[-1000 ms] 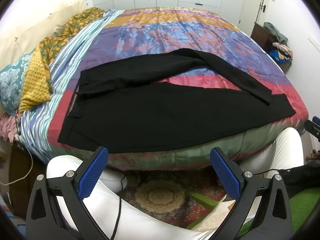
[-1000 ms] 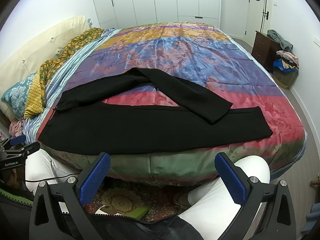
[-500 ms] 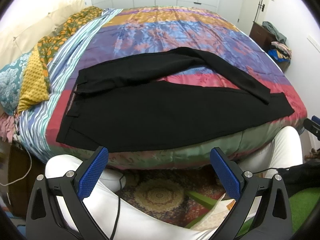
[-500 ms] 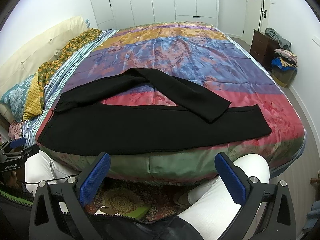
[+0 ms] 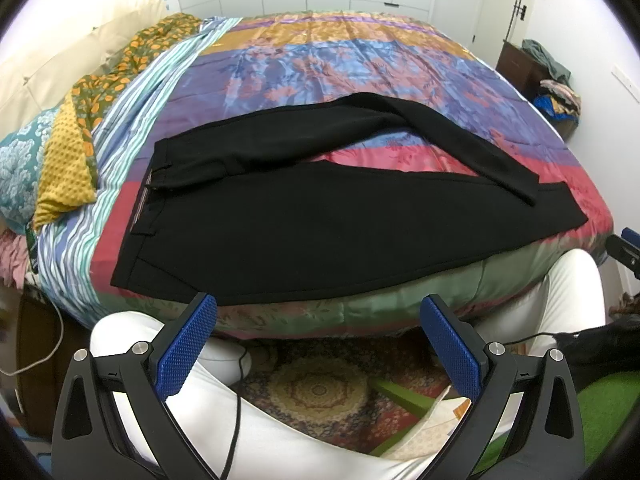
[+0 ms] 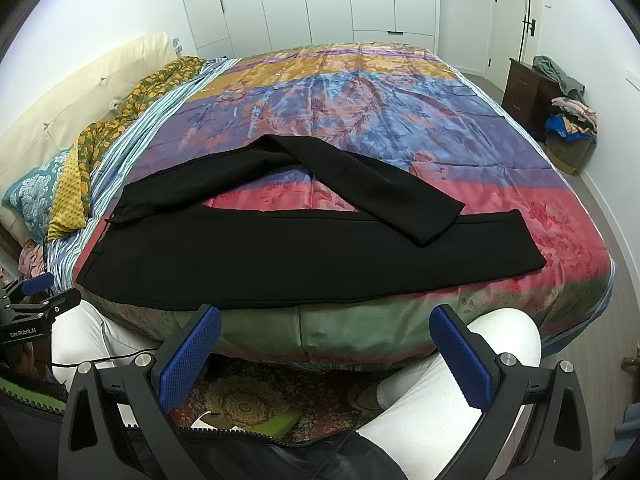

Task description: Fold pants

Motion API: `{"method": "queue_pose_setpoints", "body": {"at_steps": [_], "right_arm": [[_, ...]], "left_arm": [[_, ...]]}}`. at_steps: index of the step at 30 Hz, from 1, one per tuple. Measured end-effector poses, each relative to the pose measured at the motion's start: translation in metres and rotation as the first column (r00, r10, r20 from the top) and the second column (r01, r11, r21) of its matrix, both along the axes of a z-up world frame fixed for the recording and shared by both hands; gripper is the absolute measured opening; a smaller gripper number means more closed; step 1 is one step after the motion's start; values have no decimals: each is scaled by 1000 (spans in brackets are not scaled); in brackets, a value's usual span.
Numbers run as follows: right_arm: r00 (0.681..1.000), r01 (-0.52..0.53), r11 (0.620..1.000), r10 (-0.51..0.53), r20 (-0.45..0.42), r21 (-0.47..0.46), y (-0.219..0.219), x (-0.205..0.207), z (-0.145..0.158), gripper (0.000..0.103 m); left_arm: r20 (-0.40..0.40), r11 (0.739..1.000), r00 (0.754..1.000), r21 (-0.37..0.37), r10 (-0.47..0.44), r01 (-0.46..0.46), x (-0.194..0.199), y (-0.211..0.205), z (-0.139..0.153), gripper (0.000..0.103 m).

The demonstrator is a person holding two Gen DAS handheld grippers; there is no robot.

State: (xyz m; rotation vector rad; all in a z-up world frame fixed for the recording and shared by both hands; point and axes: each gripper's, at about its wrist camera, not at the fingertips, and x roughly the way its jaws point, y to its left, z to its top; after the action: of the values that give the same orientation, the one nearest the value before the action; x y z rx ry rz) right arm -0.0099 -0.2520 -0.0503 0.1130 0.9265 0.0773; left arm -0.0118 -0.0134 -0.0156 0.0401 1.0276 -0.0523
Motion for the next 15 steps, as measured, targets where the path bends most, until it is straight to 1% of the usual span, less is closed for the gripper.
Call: {"method": "queue_pose_setpoints", "body": {"at_steps": [7, 11, 15], "right_arm": [[1000, -4, 1000, 4, 9, -7, 2, -1, 3, 103], [999, -11, 999, 12, 42, -32, 5, -9, 11, 103], [998, 8, 999, -6, 65, -37, 3, -17, 17, 103]], "left_arm": [[16, 1000, 1000, -1, -2, 2, -2, 0, 3, 102], [30, 1000, 1000, 0, -8, 8, -7, 0, 4, 102], [51, 1000, 998, 1, -28, 28, -12, -4, 11, 102]]}}
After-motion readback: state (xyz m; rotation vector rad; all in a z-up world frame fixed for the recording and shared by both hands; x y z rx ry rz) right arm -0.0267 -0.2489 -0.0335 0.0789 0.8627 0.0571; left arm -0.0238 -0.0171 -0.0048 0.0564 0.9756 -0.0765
